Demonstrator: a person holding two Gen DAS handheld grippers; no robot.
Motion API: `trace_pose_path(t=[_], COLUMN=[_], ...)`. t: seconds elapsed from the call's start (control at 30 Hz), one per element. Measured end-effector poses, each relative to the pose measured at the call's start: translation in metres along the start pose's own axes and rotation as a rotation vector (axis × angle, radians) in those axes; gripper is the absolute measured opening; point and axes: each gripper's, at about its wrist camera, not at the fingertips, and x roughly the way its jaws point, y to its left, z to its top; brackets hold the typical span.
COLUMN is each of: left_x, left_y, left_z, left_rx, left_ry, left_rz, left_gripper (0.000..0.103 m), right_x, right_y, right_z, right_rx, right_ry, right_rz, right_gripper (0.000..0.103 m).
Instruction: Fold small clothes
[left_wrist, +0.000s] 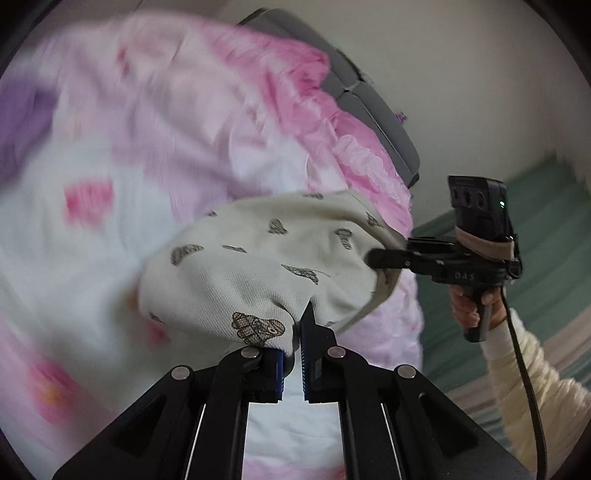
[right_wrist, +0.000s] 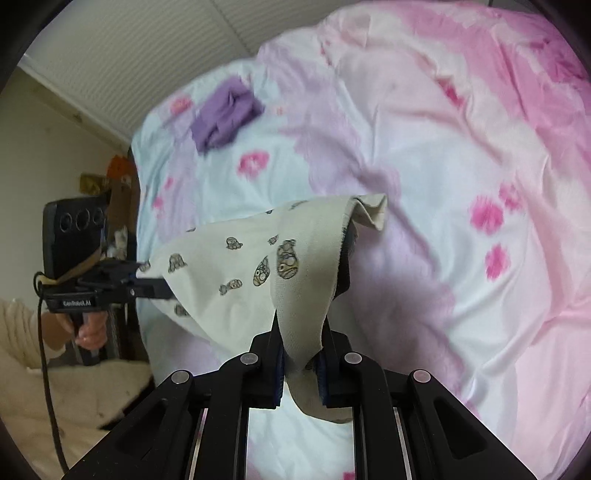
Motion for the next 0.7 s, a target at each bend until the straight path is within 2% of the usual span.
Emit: trace_pose_path(t=[0.07, 0.13, 0.2, 0.27, 0.37, 0.47, 0.53, 0.6, 0.7], left_x=[-0.018, -0.033, -0.033, -0.020, 0.016, 0.048, 0.065, 0.075, 0.080], left_y=[-0.012, -0.024, -0.020, -0.009, 0.028, 0.063, 0.080, 0.085, 0.089], left_z=[0.015, 0.020, 0.010, -0.007, -0.061, -0.132, -0.176, -0.205, -0.217], left_rx=[0.098, 0.194, 0.232, 0.225, 0.145, 0.078, 0.072, 0.090, 0.074], left_ry=[-0.004, 0.022, 0.083, 0.156, 0.309, 0.468, 0.554, 0.597, 0.583], left_rz=[0.033, 0.062, 0.080, 0.087, 0.094, 0.139, 0.181, 0.203, 0.236], left_gripper=[0.009, 0.009, 0.009, 0.009, 0.009, 0.009, 0.009, 0.009, 0.009], right_x=[-0.015, -0.028, -0.035, -0.030, 0.003, 0.050, 0.084, 0.104, 0.123], right_y=[0.014, 0.036, 0.053, 0.064, 0.072, 0.066, 0.064, 0.063, 0.067], right_z=[0.007, 0.006, -0.006, -0.021, -0.058, -0.109, -0.149, -0.184, -0.225], right_rx=[-0.018, -0.055, -0.051, -0.031, 0.032, 0.160, 0.247, 0.322, 0.421], right_ry=[-0.068, -0.175, -0.256, -0.287, -0.259, -0.178, -0.102, -0.063, -0.027], right_rz=[-0.025, -0.054, -0.070, -0.078, -0.091, -0.057, -0.072, -0.070, -0.063], right_gripper=[0.015, 0.015, 0.016, 0.016, 0.016, 0.016, 0.016, 0.016, 0.016])
